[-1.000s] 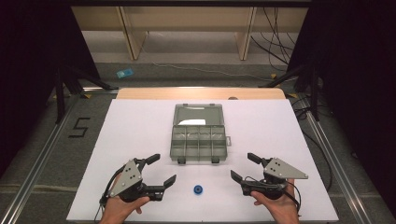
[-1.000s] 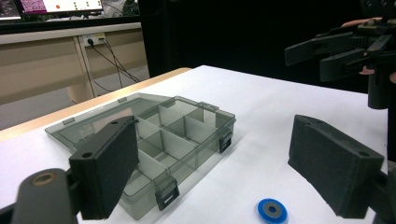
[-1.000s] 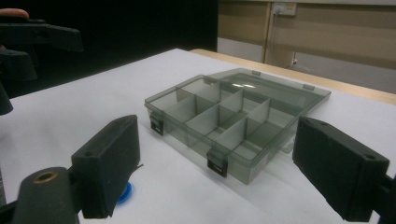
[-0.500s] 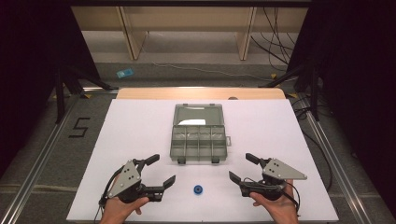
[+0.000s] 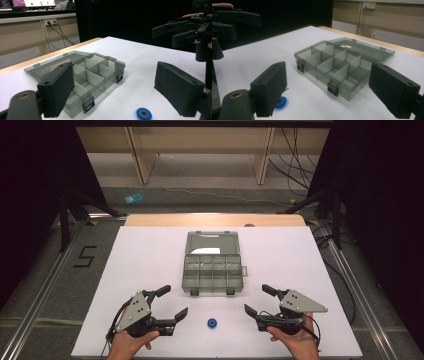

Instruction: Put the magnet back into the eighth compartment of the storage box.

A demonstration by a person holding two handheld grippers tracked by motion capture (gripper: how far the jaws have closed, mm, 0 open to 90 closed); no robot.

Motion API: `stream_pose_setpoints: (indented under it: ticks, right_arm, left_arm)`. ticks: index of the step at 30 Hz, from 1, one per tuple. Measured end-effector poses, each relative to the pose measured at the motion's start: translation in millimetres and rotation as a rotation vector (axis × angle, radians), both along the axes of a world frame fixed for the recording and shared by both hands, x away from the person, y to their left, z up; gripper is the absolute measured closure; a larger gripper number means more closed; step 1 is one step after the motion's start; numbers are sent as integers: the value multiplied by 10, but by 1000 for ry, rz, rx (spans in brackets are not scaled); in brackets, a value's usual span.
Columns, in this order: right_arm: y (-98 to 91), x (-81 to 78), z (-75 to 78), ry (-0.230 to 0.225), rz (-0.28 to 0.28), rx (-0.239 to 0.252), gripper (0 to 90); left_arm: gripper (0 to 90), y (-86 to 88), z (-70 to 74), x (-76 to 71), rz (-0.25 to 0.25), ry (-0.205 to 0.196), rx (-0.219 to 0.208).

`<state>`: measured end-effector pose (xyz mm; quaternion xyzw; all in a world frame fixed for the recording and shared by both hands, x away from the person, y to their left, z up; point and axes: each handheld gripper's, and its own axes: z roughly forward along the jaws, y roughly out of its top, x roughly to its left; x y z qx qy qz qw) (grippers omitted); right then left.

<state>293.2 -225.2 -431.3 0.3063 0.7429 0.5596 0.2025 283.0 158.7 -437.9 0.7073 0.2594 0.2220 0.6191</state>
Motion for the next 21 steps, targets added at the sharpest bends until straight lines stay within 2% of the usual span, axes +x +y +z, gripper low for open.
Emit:
stream_pose_setpoints:
  ticks: [8,10,11,13,14,15,17,19,20,21]
  right_arm:
    - [48,8,30,2,23,-8,159]
    - [71,7,38,8,45,-24,160]
    - [72,3,48,12,41,-44,160]
    - [90,5,49,24,49,-45,161]
    - [96,7,53,23,54,-50,161]
    - [104,26,50,-8,57,-50,161]
    - [119,30,62,-8,59,-60,162]
    - [136,21,85,26,73,-78,162]
    - [150,21,88,26,80,-81,162]
    - [160,33,93,6,83,-97,164]
  left_arm:
    - [159,4,0,5,5,1,1]
    - [159,5,-2,6,8,5,1]
    - [158,15,0,16,23,-5,7]
    - [159,21,-1,24,25,-5,-2]
    - [159,21,-1,24,25,-5,-2]
    - [159,23,-1,27,25,-6,-2]
    - [159,26,-2,31,24,-7,-1]
    - [159,27,-3,35,24,-7,0]
    - [159,26,-4,35,24,-7,1]
    - [159,26,-4,35,24,-7,3]
